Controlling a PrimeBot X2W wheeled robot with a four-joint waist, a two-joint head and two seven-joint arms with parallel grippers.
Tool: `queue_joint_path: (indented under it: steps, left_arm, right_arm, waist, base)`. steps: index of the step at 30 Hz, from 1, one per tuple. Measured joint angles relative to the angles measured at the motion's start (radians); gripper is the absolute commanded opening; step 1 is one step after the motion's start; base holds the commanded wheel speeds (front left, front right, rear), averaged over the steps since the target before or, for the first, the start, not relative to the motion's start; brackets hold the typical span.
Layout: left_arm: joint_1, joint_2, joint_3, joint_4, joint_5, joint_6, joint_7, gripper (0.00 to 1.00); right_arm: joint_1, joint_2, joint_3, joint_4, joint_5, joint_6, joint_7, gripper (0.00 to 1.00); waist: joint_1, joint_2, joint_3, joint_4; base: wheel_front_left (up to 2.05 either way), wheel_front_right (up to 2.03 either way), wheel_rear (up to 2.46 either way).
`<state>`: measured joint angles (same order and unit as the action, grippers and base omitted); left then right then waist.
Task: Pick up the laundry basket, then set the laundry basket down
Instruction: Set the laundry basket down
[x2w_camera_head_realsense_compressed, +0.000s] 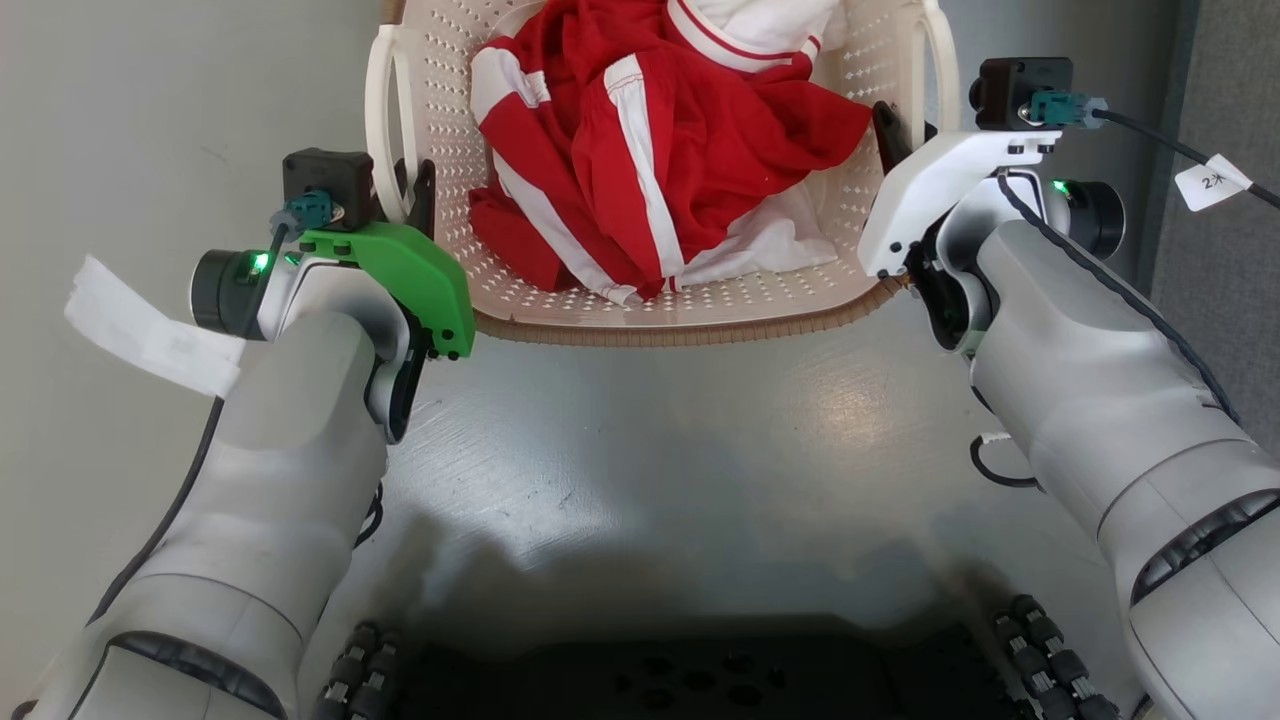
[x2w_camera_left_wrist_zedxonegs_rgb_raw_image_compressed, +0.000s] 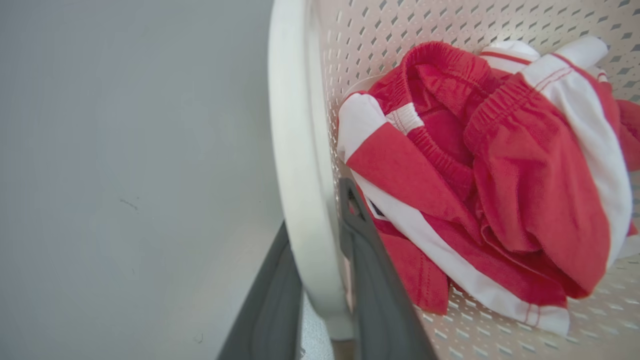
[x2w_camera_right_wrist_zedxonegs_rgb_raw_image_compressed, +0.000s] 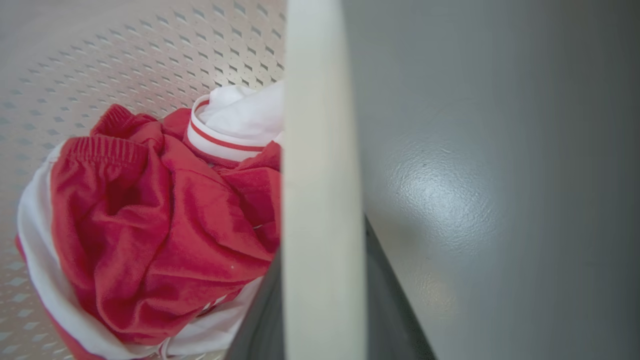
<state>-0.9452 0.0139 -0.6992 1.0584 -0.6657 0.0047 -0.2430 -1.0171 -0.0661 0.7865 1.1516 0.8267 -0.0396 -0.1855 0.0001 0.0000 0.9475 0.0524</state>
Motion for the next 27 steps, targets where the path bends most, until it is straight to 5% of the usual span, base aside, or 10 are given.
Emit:
queue_joint_path:
  steps: [9,10,11,14,15,16,17,24,27]
  left_arm:
    - [-0.001,-0.001,-0.007,0.005,0.000,-0.001,0.000,0.00]
    - [-0.001,-0.001,-0.008,0.006,0.000,-0.001,0.000,0.00]
    - [-0.001,-0.001,-0.008,0.007,0.000,-0.001,0.000,0.01]
    - [-0.003,0.000,-0.007,0.010,0.000,0.000,-0.005,0.34]
    - [-0.003,0.002,-0.007,0.015,0.000,0.000,-0.005,0.42]
    - [-0.003,0.004,-0.007,0.019,0.000,0.000,-0.005,0.51]
    - [-0.003,0.006,-0.007,0.021,0.000,0.000,-0.005,0.71]
    - [-0.003,0.004,-0.007,0.026,-0.008,0.000,-0.005,0.82]
    - [-0.003,0.004,-0.007,0.028,-0.009,0.000,-0.006,0.96]
  right_arm:
    - [0.000,0.002,0.005,0.017,0.000,0.010,-0.007,0.00]
    - [0.000,0.002,0.006,0.019,0.000,0.012,-0.007,0.04]
    - [0.000,0.002,0.007,0.020,-0.001,0.012,-0.008,0.28]
    - [-0.001,0.001,0.016,0.026,-0.011,0.015,-0.009,0.52]
    - [-0.002,0.000,0.017,0.027,-0.012,0.018,-0.012,0.81]
    - [-0.003,0.000,0.018,0.028,-0.014,0.021,-0.016,0.95]
    - [-0.005,0.000,0.019,0.030,-0.017,0.021,-0.016,1.00]
    - [-0.010,0.000,0.022,0.039,-0.017,0.022,-0.017,1.00]
    - [-0.020,0.000,0.023,0.041,-0.017,0.022,-0.023,1.00]
  waist:
    - [0.0000,0.0000,0.003,0.001]
    - [0.0000,0.0000,0.003,0.001]
    - [0.0000,0.0000,0.003,0.001]
    - [0.0000,0.0000,0.002,0.001]
    - [0.0000,0.0000,0.002,0.001]
    - [0.0000,0.0000,0.001,0.001]
    - [0.0000,0.0000,0.000,0.002]
    - [0.0000,0.0000,-0.005,0.003]
    - [0.0000,0.0000,-0.008,0.003]
  base:
    - [0.00,0.00,0.00]
    - [0.00,0.00,0.00]
    - [0.00,0.00,0.00]
    - [0.00,0.00,0.00]
    - [0.00,0.00,0.00]
    - [0.00,0.00,0.00]
    - [0.00,0.00,0.00]
    - [0.00,0.00,0.00]
    - [0.00,0.00,0.00]
